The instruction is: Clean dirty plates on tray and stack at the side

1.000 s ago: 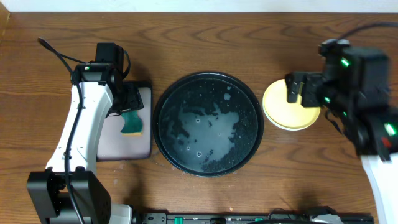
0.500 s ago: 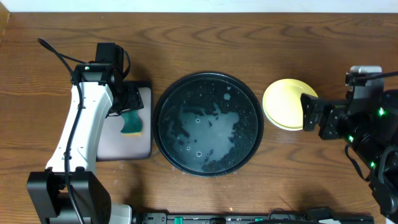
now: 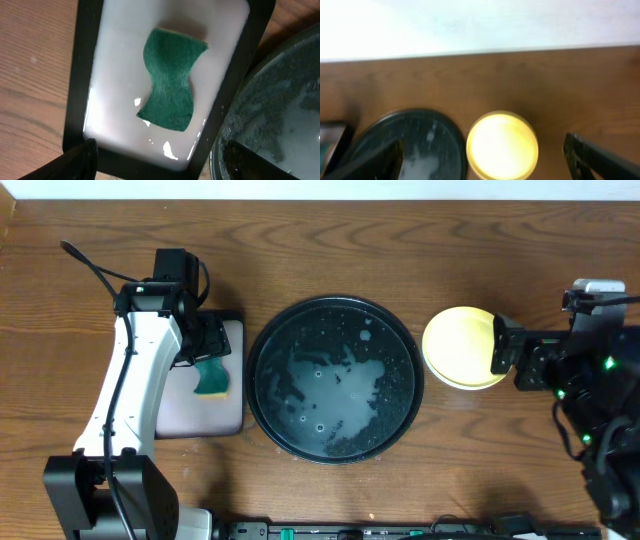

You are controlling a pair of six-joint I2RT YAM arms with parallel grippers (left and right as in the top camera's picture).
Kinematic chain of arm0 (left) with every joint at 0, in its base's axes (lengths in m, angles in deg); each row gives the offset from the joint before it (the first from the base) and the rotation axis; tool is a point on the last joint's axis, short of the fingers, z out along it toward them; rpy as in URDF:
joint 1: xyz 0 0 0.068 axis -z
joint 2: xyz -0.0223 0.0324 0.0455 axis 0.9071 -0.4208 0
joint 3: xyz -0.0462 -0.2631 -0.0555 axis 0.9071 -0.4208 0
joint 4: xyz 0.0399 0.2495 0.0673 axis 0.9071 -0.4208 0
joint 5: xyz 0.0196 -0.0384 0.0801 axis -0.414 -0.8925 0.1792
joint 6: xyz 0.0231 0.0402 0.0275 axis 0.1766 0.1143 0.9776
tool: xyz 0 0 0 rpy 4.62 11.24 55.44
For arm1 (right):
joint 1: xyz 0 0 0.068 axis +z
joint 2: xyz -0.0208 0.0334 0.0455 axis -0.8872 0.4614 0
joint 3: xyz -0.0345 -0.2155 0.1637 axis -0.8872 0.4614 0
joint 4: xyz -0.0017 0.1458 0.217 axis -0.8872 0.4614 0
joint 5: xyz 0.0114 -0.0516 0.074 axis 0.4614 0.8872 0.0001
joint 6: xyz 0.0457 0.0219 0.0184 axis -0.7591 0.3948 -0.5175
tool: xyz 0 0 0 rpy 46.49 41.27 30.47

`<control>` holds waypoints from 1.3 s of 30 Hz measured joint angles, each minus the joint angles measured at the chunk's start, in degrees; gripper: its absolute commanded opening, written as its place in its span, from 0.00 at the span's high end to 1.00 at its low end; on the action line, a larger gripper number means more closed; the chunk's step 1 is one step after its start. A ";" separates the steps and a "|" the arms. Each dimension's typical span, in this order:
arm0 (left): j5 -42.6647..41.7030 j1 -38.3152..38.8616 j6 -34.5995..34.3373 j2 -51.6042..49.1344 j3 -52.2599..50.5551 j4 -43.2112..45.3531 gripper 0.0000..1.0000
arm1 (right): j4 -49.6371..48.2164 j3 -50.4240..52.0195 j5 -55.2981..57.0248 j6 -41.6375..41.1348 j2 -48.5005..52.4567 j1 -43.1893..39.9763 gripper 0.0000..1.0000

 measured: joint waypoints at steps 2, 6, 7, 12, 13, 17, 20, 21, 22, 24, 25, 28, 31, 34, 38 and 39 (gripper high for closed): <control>0.00 0.00 0.00 0.00 0.00 -0.02 0.20 | -7.96 7.06 0.98 0.07 -3.17 -0.17 0.01; 0.02 0.00 0.00 0.00 0.02 0.00 0.20 | -21.35 22.84 1.33 0.15 -11.54 -0.96 0.00; 0.02 0.00 0.00 0.00 0.00 0.00 0.20 | -24.37 26.86 1.01 0.15 -13.97 -1.53 0.01; 0.00 0.00 0.00 0.00 0.00 -0.04 0.19 | -37.03 45.22 -2.19 0.20 -26.14 -5.95 0.01; -0.04 0.00 0.00 0.00 0.02 -0.09 0.20 | -39.50 48.76 -3.08 0.17 -28.41 -6.84 0.01; 0.00 0.00 0.00 0.00 0.00 0.00 0.20 | -43.04 60.48 -5.53 0.20 -37.11 -8.83 0.01; 0.00 0.00 0.00 0.00 0.02 -0.02 0.20 | -43.95 66.51 -6.64 0.20 -42.23 -9.07 0.01; 0.00 0.00 0.00 0.00 0.00 -0.04 0.19 | -44.02 67.80 -6.86 0.17 -43.45 -9.16 0.01; 0.00 0.00 0.00 0.00 0.02 -0.02 0.20 | -44.24 69.18 -6.97 0.17 -44.72 -9.22 0.01; 0.00 0.00 0.00 0.00 0.00 -0.04 0.20 | -44.41 71.08 -7.15 0.17 -46.77 -9.22 0.01; 0.00 0.00 0.00 0.00 0.00 -0.02 0.20 | -44.54 72.04 -7.28 0.17 -47.98 -9.22 0.01; -0.02 0.00 0.00 0.00 0.00 -0.04 0.20 | -45.55 73.61 -7.48 0.17 -50.18 -9.22 0.01; -0.02 0.00 0.00 0.00 0.00 -0.04 0.19 | -45.70 73.64 -7.67 0.17 -50.58 -9.22 0.01; -0.02 0.00 0.00 0.00 0.00 -0.07 0.19 | -45.72 73.64 -7.76 0.17 -50.58 -9.22 0.01; -0.02 0.00 0.00 0.00 0.00 -0.04 0.19 | -45.70 73.64 -7.89 0.17 -50.58 -9.22 0.01; -0.02 0.00 0.00 0.00 0.02 -0.04 0.19 | -45.72 73.64 -7.89 0.17 -50.58 -9.22 0.01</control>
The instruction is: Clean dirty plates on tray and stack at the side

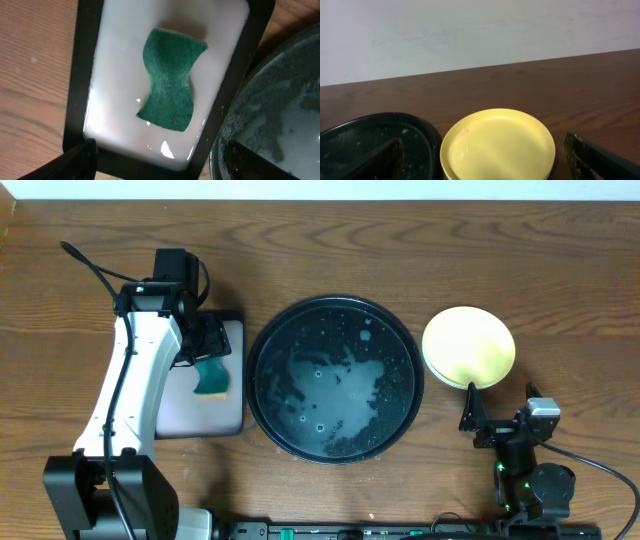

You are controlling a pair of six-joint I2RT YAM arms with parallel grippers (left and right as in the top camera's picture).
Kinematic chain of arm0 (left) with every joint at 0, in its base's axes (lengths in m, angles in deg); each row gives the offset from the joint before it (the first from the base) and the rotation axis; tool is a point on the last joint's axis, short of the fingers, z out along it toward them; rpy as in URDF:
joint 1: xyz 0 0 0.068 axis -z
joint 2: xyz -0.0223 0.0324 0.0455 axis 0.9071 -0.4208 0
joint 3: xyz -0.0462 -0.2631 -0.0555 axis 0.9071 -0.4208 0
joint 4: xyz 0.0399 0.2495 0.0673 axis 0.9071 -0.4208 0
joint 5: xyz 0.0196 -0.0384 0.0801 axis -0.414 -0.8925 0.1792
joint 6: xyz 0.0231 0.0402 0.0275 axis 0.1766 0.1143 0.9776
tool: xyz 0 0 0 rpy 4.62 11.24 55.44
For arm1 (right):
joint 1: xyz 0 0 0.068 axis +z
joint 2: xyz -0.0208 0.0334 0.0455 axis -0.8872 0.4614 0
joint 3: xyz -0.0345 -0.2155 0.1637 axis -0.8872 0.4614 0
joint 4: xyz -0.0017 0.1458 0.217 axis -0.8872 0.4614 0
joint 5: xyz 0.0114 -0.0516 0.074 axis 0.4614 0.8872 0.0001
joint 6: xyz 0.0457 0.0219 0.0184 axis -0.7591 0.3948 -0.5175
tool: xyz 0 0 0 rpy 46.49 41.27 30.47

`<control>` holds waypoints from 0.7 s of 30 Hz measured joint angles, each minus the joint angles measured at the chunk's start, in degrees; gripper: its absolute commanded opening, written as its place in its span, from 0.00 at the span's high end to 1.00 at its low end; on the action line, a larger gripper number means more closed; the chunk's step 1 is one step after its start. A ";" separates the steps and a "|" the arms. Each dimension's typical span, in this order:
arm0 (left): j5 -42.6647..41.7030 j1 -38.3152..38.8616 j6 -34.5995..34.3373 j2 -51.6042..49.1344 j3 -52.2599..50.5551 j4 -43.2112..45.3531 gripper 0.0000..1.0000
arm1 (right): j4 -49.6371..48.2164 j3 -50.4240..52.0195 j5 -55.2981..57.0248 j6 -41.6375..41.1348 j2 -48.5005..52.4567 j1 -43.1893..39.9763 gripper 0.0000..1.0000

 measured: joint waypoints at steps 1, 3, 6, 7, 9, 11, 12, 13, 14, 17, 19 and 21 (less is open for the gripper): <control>0.00 0.00 0.00 0.00 -0.02 0.00 0.19 | 0.02 0.00 -0.02 0.02 0.00 0.00 0.01; 0.00 0.00 0.00 0.00 -0.02 0.00 0.19 | 0.02 0.00 -0.02 0.00 0.00 0.00 0.01; 0.00 0.00 0.00 0.00 -0.02 0.00 0.19 | 0.02 0.00 -0.02 0.00 0.00 0.00 0.01; 0.00 0.00 0.00 0.00 -0.02 0.00 0.19 | 0.02 0.00 -0.02 0.00 0.00 0.00 0.01; 0.00 0.00 0.00 0.00 0.00 0.00 0.19 | 0.02 0.00 -0.02 0.02 0.00 0.00 0.01; 0.00 0.00 0.00 0.00 -0.02 0.00 0.19 | 0.00 0.00 -0.02 0.00 0.00 0.00 0.01; 0.00 0.00 0.00 0.00 -0.02 0.00 0.19 | 0.00 0.00 -0.02 0.02 0.00 0.00 0.01; 0.00 0.00 0.00 0.00 0.00 0.00 0.19 | 0.02 0.00 -0.02 0.00 0.00 0.00 0.01; 0.00 0.00 0.00 0.00 0.00 0.00 0.19 | 0.02 0.00 -0.02 0.00 0.00 0.00 0.01; 0.00 0.00 0.00 0.00 -0.02 0.00 0.19 | 0.00 0.00 -0.02 0.00 0.00 0.00 0.01; 0.00 0.00 0.00 0.00 -0.02 0.00 0.19 | 0.00 0.00 -0.02 0.02 0.00 0.00 0.01; 0.00 0.00 0.00 0.00 -0.02 0.00 0.19 | 0.00 0.00 -0.02 0.00 0.00 0.00 0.01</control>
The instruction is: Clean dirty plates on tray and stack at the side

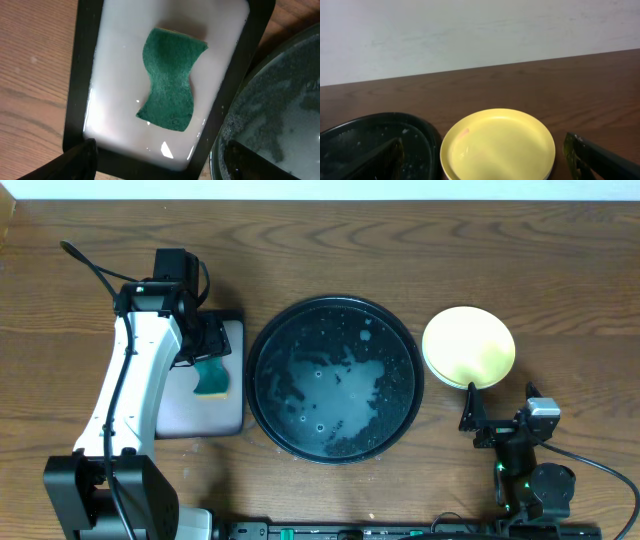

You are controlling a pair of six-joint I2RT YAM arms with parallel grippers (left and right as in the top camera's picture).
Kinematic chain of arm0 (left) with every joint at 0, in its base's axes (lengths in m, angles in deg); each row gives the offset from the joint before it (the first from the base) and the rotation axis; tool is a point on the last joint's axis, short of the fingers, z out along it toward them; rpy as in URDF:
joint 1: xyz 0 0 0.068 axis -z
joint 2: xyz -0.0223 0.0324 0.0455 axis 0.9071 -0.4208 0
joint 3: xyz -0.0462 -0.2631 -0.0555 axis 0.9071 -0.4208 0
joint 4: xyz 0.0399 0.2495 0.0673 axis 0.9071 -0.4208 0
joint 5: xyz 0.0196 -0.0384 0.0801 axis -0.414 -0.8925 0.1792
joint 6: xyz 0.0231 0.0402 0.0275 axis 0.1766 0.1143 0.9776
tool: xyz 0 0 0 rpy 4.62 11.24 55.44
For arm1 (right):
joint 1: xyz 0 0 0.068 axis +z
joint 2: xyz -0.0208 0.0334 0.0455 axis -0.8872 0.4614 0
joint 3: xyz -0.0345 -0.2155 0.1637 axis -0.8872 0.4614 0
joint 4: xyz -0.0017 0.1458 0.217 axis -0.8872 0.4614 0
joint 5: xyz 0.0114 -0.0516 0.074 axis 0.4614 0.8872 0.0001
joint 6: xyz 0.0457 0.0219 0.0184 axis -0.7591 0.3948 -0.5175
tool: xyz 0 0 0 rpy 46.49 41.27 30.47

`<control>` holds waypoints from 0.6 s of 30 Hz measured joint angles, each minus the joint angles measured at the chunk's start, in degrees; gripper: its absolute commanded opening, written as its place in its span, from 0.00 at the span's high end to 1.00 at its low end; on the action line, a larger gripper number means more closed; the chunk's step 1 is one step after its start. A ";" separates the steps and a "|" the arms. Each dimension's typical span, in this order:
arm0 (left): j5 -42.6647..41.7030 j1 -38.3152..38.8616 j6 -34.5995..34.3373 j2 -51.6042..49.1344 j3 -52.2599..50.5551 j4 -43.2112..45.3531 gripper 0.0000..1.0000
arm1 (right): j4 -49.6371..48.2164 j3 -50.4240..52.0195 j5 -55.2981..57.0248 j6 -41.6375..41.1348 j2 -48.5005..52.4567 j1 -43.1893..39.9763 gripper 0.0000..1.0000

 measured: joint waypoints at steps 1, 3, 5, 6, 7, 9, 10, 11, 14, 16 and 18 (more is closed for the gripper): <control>0.00 0.00 0.00 0.00 0.02 0.00 0.19 | 0.00 0.00 0.00 0.00 0.00 0.00 0.01; 0.00 0.00 0.00 0.00 0.00 0.00 0.19 | 0.02 0.00 0.00 0.00 0.00 0.00 0.01; 0.00 0.00 0.00 0.00 0.02 0.00 0.19 | 0.02 0.00 0.00 0.00 0.00 0.00 0.01; 0.00 0.00 0.00 0.00 0.00 0.00 0.19 | 0.02 0.00 0.00 0.00 0.00 0.00 0.01; 0.02 0.00 0.00 0.00 0.02 0.00 0.19 | 0.00 0.00 0.00 0.00 0.00 0.00 0.01; 1.14 0.00 0.00 0.20 0.00 0.00 0.19 | 0.02 0.00 0.00 0.02 0.00 0.00 0.01; 2.16 0.00 0.00 0.59 0.00 0.02 0.19 | 0.02 0.00 0.00 0.00 0.00 0.00 0.01; 2.95 0.00 0.00 1.31 0.00 0.00 0.19 | 0.02 0.00 -0.02 0.02 0.00 0.00 0.01; 4.52 -0.02 0.00 5.79 0.00 0.00 0.19 | 0.02 0.00 -0.02 0.00 0.00 0.00 0.01; 5.25 -0.17 0.00 11.02 0.00 1.11 0.19 | 0.02 0.00 -0.02 0.02 0.00 0.00 0.01; 5.60 -0.66 0.00 16.98 -0.17 5.20 0.19 | 0.00 0.00 -0.02 0.00 0.00 0.00 0.01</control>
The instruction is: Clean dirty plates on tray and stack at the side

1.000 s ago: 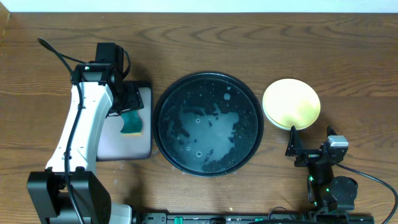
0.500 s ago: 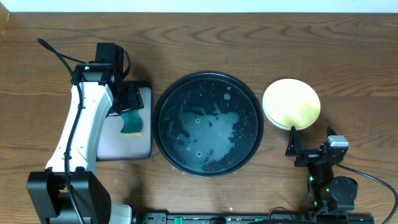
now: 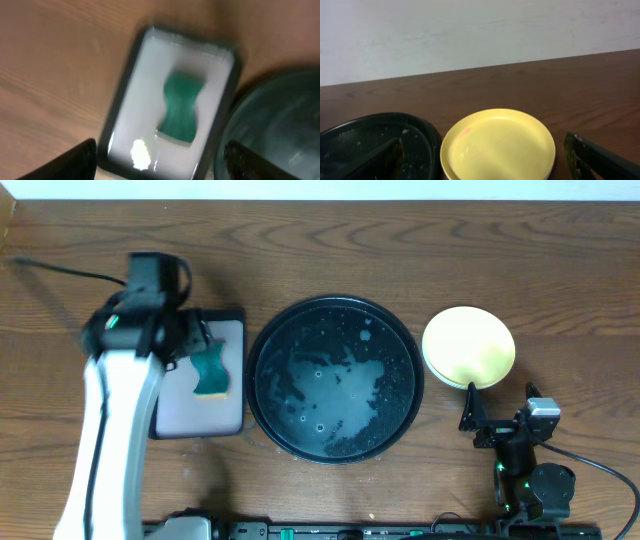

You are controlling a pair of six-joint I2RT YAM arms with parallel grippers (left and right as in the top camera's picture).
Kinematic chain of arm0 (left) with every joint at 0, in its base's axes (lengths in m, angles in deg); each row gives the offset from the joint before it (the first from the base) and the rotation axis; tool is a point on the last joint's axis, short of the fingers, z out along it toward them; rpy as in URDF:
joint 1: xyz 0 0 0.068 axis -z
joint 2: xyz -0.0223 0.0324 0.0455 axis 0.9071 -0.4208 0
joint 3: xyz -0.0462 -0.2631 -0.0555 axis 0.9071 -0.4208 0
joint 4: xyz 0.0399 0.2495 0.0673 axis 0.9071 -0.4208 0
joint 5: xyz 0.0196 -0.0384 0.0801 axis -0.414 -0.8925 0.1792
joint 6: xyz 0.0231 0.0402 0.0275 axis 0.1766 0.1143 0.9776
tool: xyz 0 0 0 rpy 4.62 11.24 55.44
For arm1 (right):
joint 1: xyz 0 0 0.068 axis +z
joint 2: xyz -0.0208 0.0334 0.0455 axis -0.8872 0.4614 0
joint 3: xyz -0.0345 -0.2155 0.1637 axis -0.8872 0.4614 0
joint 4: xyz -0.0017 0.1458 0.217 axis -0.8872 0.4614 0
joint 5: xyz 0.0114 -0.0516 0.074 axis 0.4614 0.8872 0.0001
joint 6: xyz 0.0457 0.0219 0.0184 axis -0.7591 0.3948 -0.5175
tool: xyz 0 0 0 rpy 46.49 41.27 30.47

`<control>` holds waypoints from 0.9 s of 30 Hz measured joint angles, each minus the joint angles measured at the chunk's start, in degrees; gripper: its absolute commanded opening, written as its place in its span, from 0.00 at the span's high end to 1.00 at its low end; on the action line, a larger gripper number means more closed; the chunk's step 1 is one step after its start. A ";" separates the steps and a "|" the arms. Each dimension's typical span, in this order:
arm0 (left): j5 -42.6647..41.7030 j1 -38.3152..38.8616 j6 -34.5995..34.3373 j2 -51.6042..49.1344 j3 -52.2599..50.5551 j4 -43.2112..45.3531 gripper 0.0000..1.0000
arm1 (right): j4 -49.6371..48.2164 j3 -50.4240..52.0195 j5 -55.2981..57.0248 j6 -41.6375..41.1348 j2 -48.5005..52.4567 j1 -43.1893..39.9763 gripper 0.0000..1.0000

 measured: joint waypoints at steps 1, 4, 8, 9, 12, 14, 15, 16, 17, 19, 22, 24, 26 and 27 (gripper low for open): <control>0.11 -0.31 0.00 2.78 -0.39 2.43 0.19 | -0.02 0.00 0.00 0.00 0.00 0.00 0.01; 0.70 -1.03 0.02 12.07 -3.69 10.12 0.19 | -0.02 0.00 -0.02 0.02 0.00 0.00 0.01; 1.11 -1.11 0.09 22.36 -12.22 20.65 0.19 | -0.04 0.02 0.00 0.00 0.00 0.00 0.01; 1.14 -1.11 0.24 24.79 -15.04 23.47 0.19 | -0.02 0.02 0.00 0.00 0.00 0.00 0.01; 0.79 -1.11 1.38 31.17 -23.58 31.21 0.19 | -0.09 0.02 0.02 0.02 0.00 0.00 0.01; -0.07 -1.11 2.32 35.63 -30.32 36.59 0.19 | -0.07 0.02 0.00 0.00 0.00 0.00 0.01; -0.26 -1.11 2.75 37.38 -33.00 38.93 0.19 | -0.11 0.02 -0.02 0.00 0.00 0.00 0.01; -0.55 -1.11 3.21 39.50 -36.26 41.00 0.19 | -0.09 0.02 0.00 0.02 0.00 0.00 0.01; -1.03 -1.14 3.63 41.53 -39.23 44.06 0.19 | -0.11 0.02 0.00 0.00 0.00 0.00 0.01; -2.10 -1.14 4.98 45.27 -44.78 49.44 0.19 | -0.09 0.02 0.00 0.00 0.00 0.00 0.01; -3.69 -1.11 7.37 50.25 -52.04 54.99 0.19 | -0.13 0.02 0.00 0.00 0.00 0.00 0.01; -4.59 -1.11 8.96 53.64 -56.85 58.69 0.19 | -0.11 0.02 -0.02 0.02 0.00 0.00 0.01; -5.03 -1.11 10.32 57.02 -60.78 60.39 0.19 | -0.11 0.02 0.00 0.02 -0.02 0.00 0.01; -5.09 -1.11 10.99 58.62 -62.49 60.94 0.19 | -0.09 0.02 0.00 0.00 -0.04 0.00 0.01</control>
